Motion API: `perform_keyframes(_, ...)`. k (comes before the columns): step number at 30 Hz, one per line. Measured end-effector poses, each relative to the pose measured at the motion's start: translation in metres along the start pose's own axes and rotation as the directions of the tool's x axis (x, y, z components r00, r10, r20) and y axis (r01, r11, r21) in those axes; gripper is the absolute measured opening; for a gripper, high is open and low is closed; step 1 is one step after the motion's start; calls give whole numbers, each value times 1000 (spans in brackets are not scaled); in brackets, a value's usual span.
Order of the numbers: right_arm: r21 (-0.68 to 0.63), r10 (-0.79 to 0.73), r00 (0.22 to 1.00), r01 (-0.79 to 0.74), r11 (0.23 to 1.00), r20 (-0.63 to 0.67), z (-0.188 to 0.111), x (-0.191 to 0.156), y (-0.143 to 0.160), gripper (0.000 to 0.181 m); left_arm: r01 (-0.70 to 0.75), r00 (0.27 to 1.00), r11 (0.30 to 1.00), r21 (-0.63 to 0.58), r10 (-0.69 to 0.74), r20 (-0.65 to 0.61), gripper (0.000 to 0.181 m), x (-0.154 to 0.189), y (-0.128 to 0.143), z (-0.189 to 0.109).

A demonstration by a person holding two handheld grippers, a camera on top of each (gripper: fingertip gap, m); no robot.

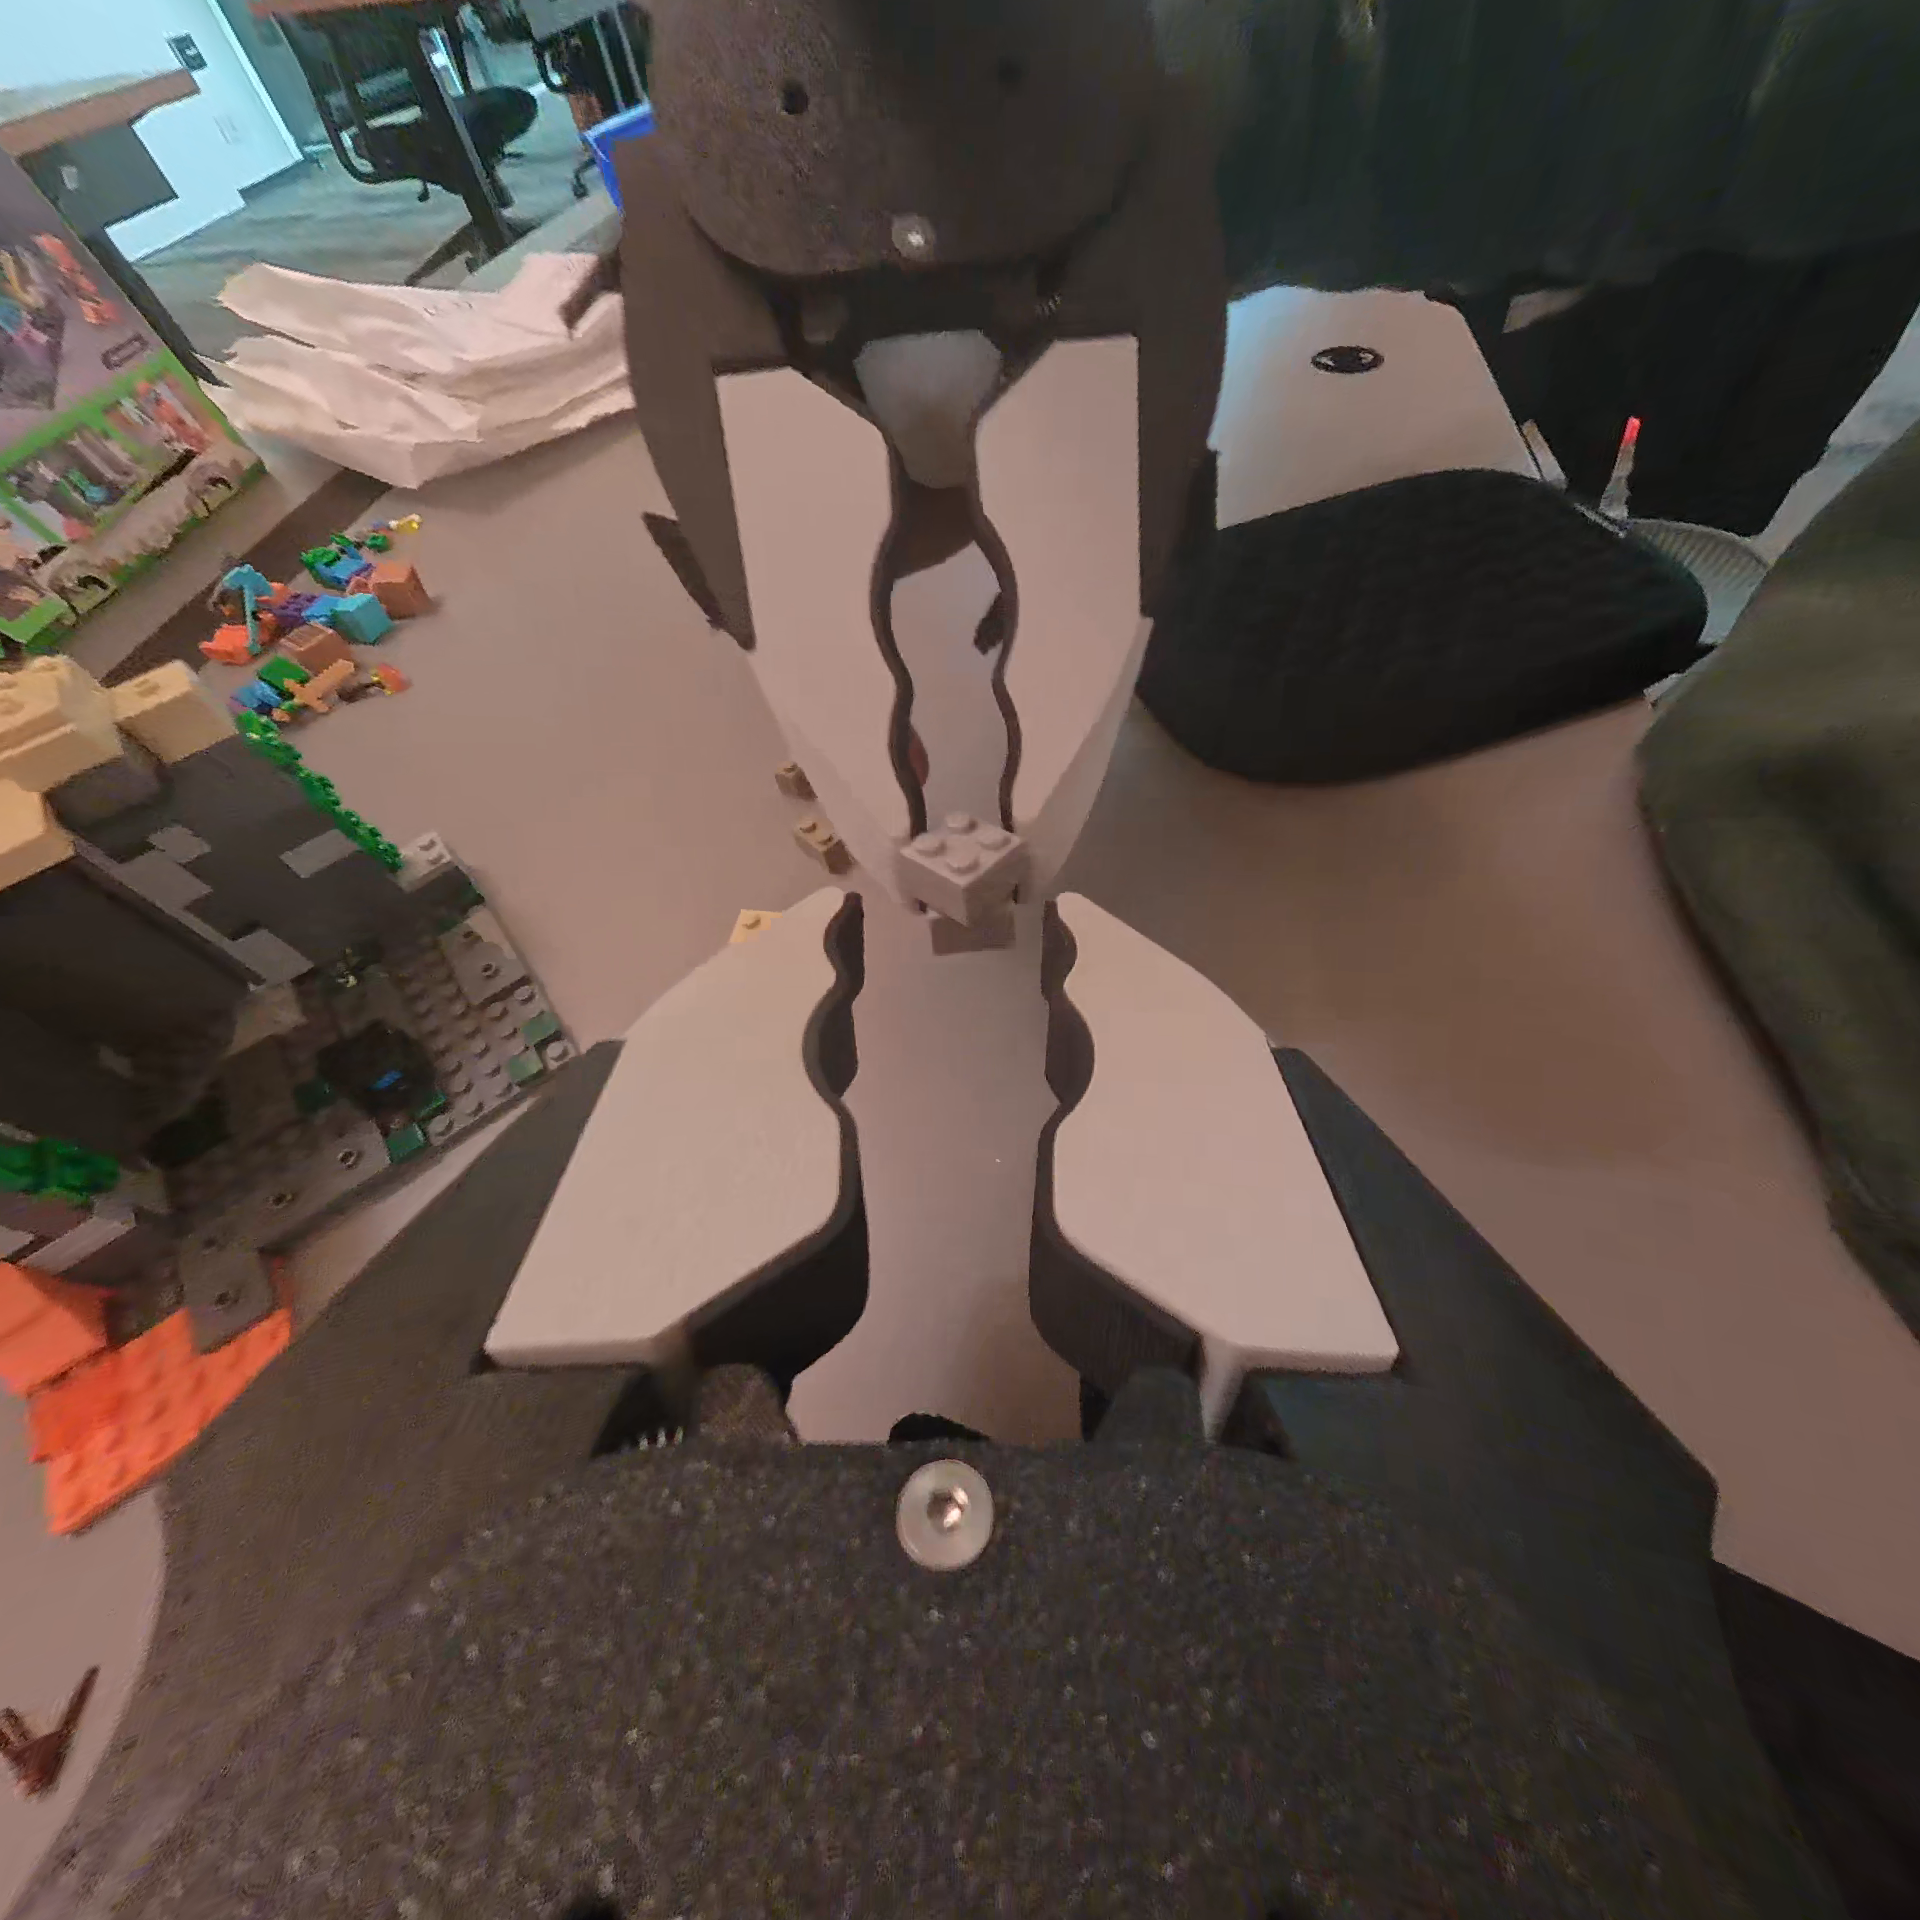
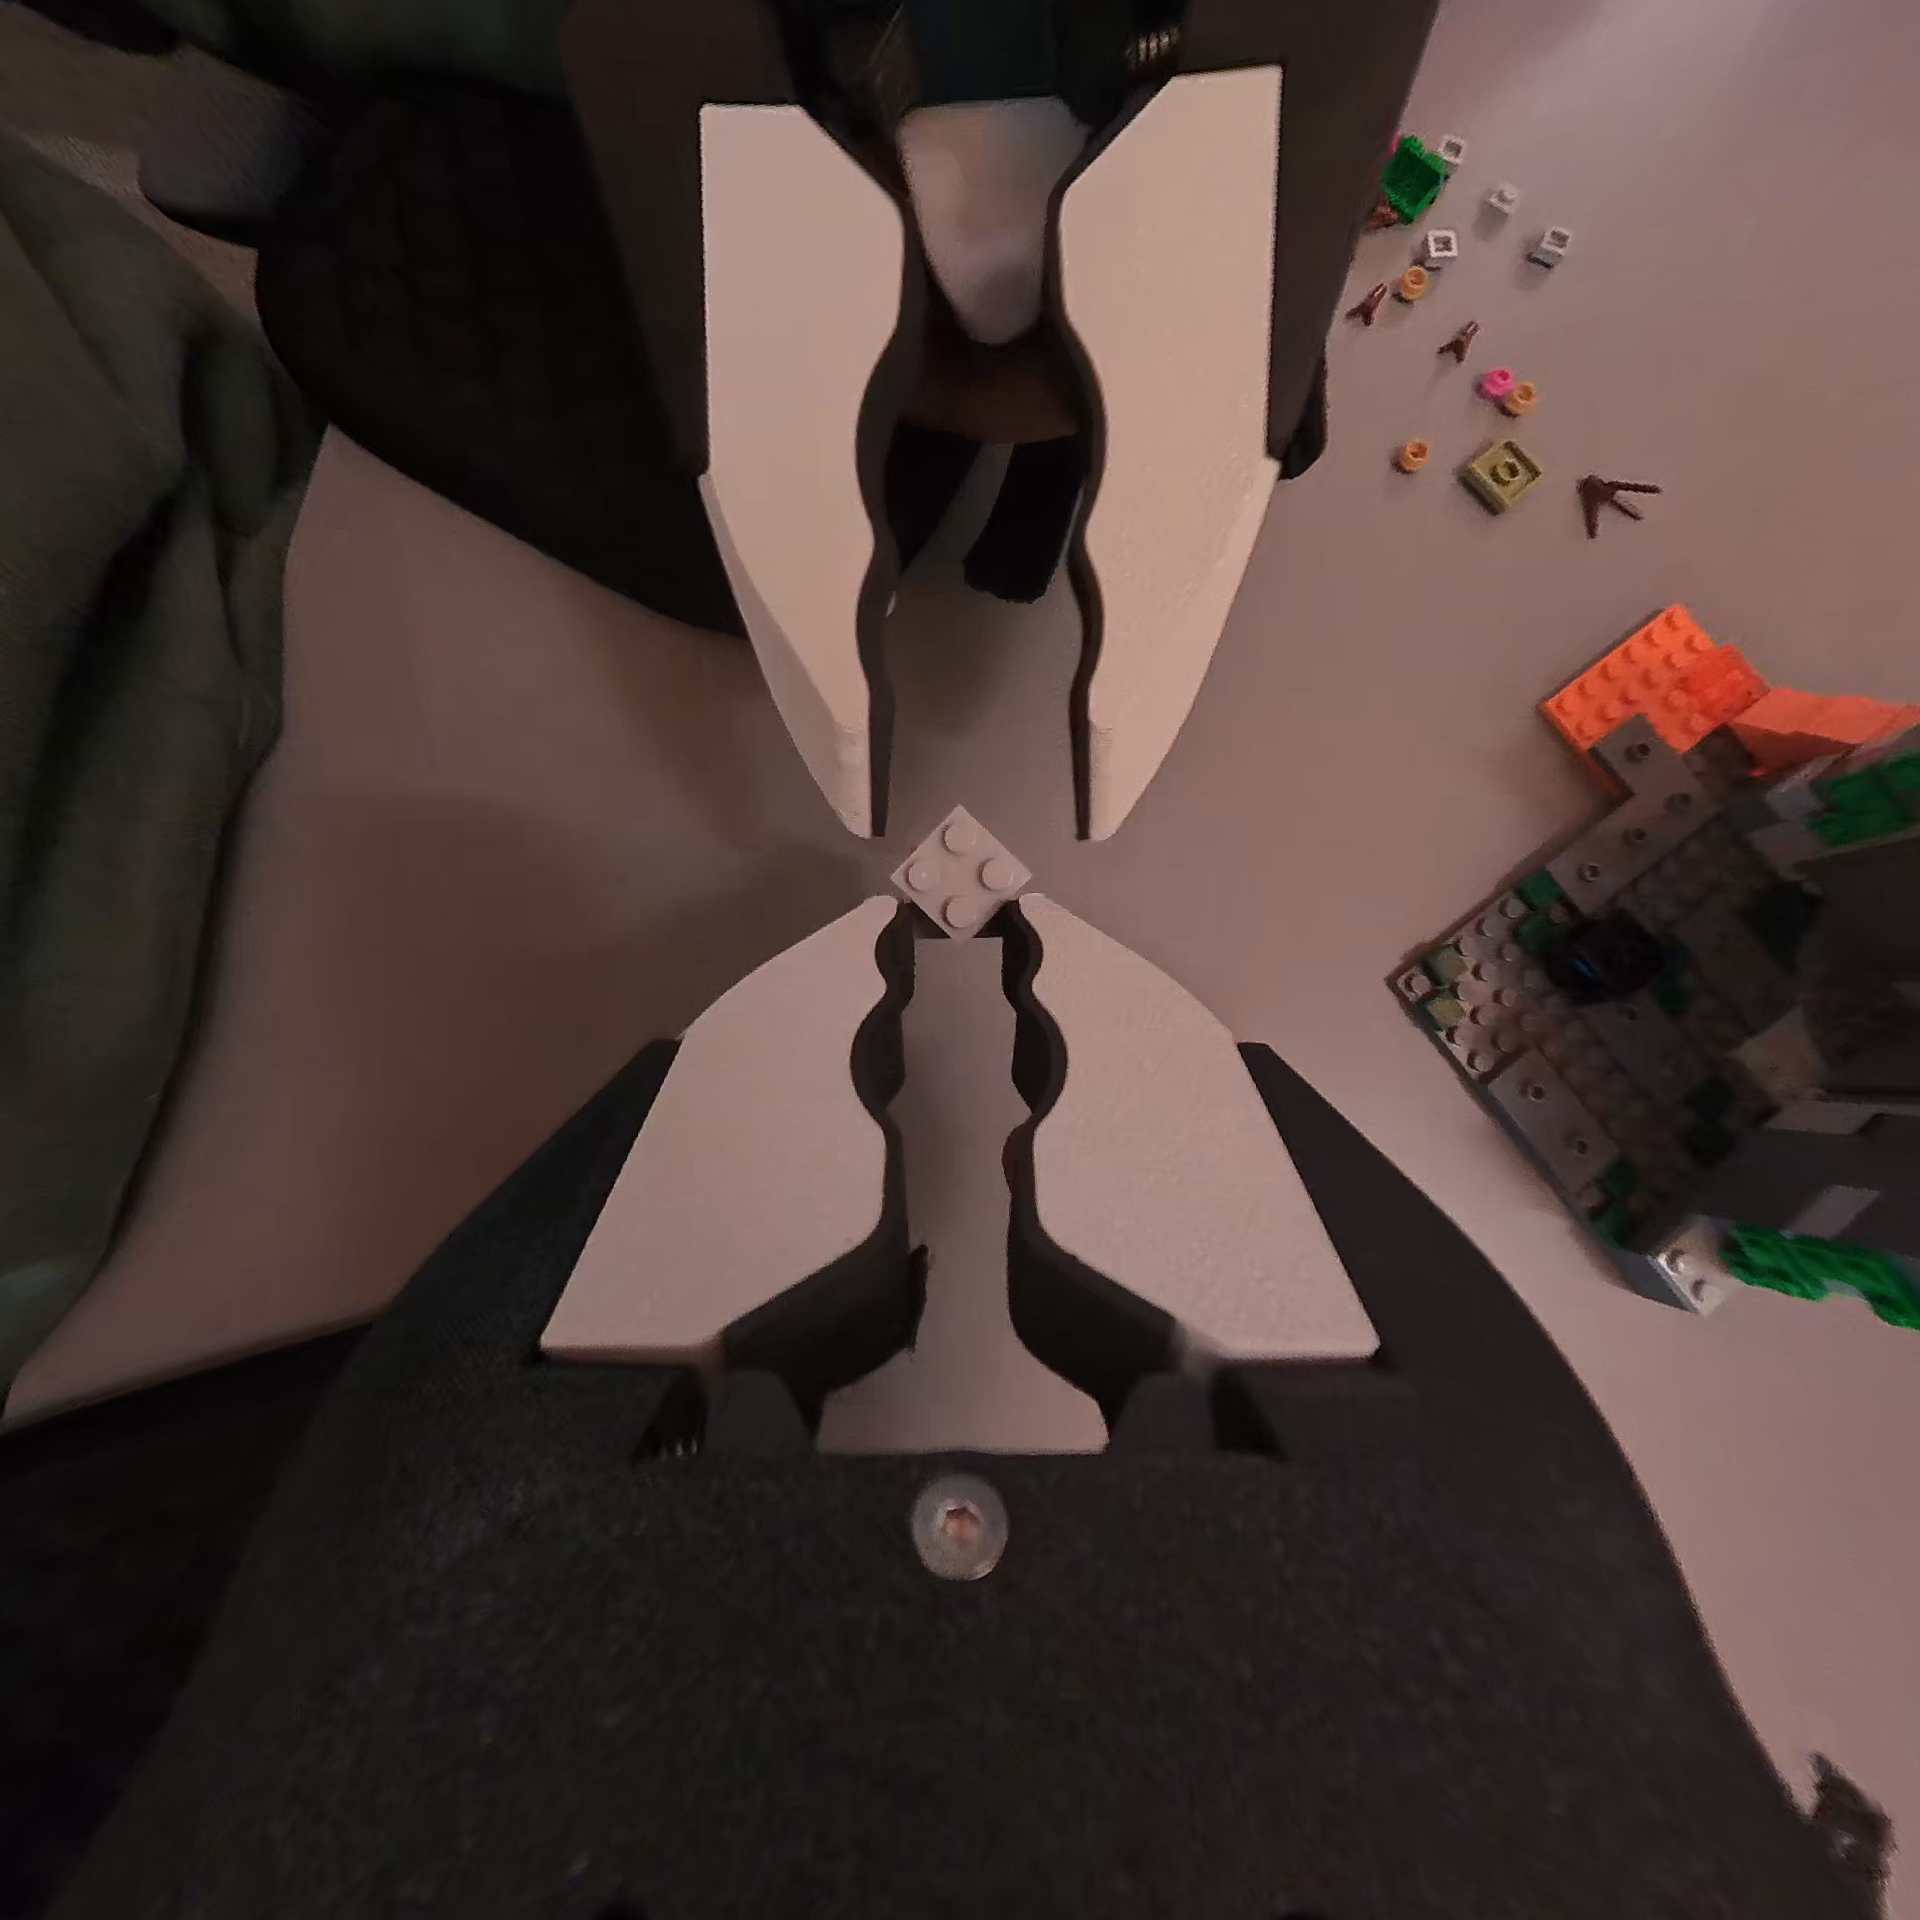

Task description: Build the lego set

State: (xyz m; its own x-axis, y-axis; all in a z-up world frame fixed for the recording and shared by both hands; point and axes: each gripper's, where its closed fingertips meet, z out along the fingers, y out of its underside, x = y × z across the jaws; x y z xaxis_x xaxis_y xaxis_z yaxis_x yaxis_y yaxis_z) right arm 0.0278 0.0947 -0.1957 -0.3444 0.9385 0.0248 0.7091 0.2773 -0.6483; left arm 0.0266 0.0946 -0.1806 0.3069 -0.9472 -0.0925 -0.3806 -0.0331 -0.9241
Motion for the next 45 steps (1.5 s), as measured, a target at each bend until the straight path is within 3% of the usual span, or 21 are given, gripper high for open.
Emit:
perform_keyframes(6, -44, -30, 999, 29, 999, -13, 8, -1, 2, 16, -45, 999, 999, -19, 45, -6, 20, 4, 4, 2)
perform_keyframes(19, -52, 40, 999, -41, 998, -14, 7, 5, 8, 16, -59, 997, 997, -43, 61, 42, 14, -3, 7, 1)
perform_keyframes(30, -59, -7, 1000, 7, 998, 9, 9, -2, 5, 16, -66, 998, 997, -25, 66, -15, 19, 6, 8, 5)
perform_keyframes(45, -55, 61, 998, -61, 997, 3, 10, 5, 10, 16, -76, 994, 995, -60, 80, 72, 15, -7, 11, 4)
